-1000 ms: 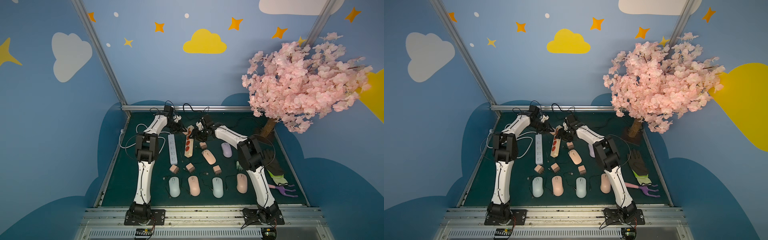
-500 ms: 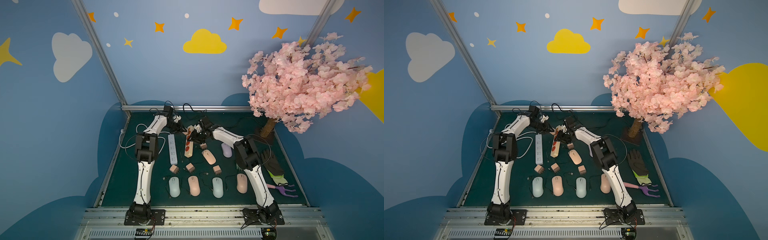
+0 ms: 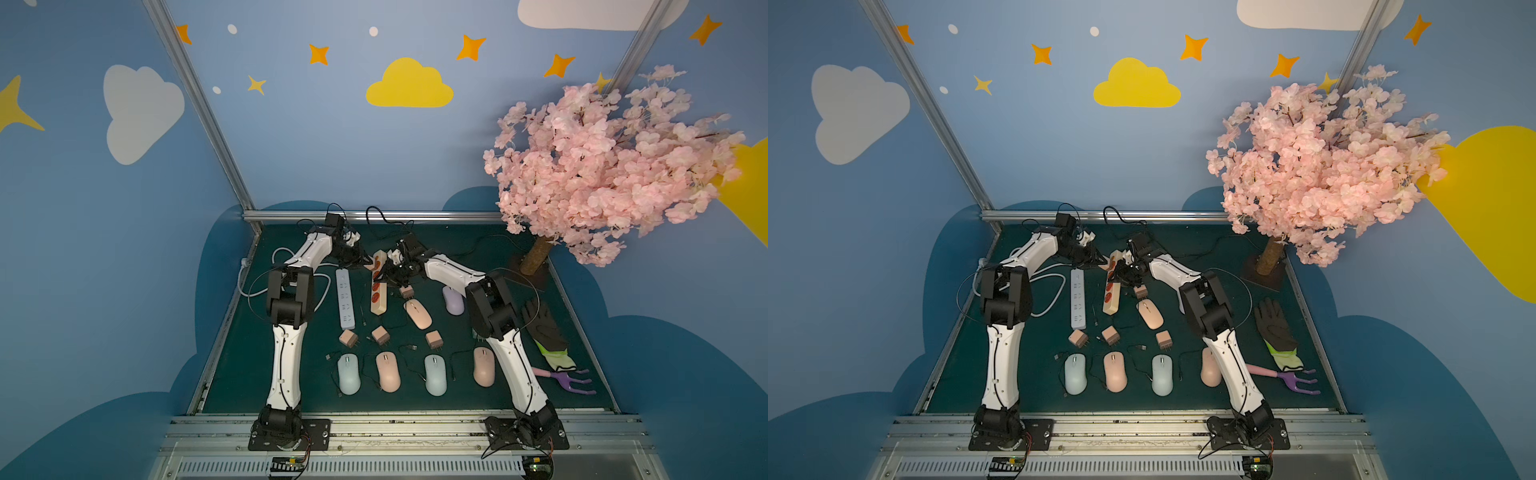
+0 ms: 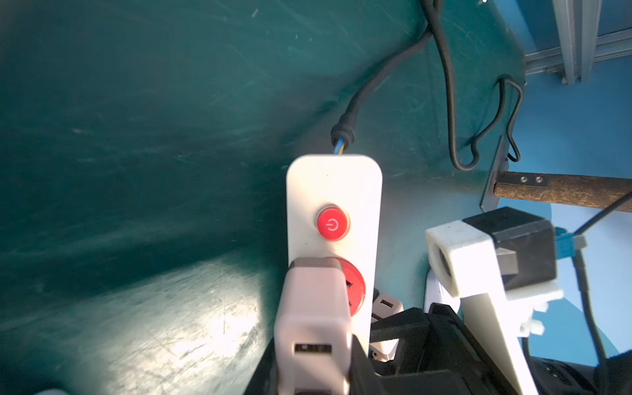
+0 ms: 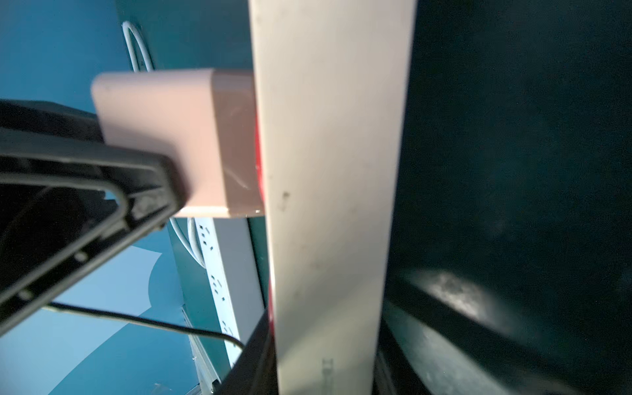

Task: Unplug the wireless mouse
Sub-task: Remove the plug from the socket.

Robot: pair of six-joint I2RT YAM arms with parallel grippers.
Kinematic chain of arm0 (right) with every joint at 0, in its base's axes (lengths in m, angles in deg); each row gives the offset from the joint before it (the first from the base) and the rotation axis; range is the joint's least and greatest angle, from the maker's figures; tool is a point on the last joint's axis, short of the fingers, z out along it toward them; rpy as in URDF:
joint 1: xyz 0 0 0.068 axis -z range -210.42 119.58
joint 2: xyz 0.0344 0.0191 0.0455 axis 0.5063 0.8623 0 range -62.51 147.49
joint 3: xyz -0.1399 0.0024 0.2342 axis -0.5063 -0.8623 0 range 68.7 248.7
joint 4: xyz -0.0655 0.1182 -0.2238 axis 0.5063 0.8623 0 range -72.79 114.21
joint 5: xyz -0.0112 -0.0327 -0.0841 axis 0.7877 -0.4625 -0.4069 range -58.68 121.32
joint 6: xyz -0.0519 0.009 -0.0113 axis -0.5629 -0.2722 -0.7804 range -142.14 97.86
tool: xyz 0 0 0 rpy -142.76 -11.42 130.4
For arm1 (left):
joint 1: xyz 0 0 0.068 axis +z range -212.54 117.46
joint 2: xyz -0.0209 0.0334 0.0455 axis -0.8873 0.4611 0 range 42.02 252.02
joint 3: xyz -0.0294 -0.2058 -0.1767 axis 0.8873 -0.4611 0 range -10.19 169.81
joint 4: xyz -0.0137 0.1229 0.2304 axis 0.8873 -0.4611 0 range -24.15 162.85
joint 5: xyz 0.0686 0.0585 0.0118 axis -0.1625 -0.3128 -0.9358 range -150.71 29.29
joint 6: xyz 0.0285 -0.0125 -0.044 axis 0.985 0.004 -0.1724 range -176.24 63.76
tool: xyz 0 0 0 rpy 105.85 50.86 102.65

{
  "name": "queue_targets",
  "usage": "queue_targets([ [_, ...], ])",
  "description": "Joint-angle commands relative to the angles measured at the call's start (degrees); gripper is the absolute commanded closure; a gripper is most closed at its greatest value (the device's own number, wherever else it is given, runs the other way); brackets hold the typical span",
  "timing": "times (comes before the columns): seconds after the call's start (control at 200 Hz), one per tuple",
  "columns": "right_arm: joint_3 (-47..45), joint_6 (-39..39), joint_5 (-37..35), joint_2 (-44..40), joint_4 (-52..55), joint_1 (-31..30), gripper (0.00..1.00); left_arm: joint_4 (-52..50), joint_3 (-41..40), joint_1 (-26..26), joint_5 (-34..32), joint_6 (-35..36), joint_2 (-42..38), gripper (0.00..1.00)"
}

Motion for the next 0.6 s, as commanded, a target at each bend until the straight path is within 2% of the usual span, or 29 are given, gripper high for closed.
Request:
queue_targets([
  [0.0,-0.05,0.79,-1.15,1.19,1.01,0.24,0.98,1.10,-1.22,-0.72,-6.55,-0.56,-3.75,0.97],
  [0.06,-0.11,0.95,-1.05,1.06,1.02,0.20,1.00,1.80,-1.99,-1.14,-7.68,-1.02,-4.94,0.97],
  [0.13,-0.31,1.20,-1.00,0.97,1.01,0.22,1.00,4.56,-4.17,-0.75,-6.08,-2.83,-6.47,0.97],
  [0.255,-1.17,1.52,-1.20,0.47,0.79,0.24,1.00,16.50,-10.93,2.27,4.60,-11.18,-8.04,0.97],
  [0.305,-1.25,1.33,-1.26,0.29,1.04,0.24,1.00,19.13,-12.36,2.88,6.27,-12.76,-8.20,0.97],
  [0.385,-1.17,1.06,-1.61,0.12,1.64,0.17,1.00,16.33,-11.31,2.01,3.13,-9.91,-8.72,0.97],
  [0.511,-0.90,0.75,-1.70,0.15,2.15,0.24,1.00,7.69,-7.38,-0.83,-7.15,-2.31,-9.28,0.97],
  [0.551,-1.05,0.71,-1.70,0.02,2.11,0.21,1.00,7.34,-7.30,-0.82,-7.50,-1.93,-9.54,0.97],
  [0.596,-1.05,0.64,-1.74,-0.08,2.14,0.23,1.00,8.58,-7.88,-0.04,-5.04,-3.28,-9.72,0.97],
])
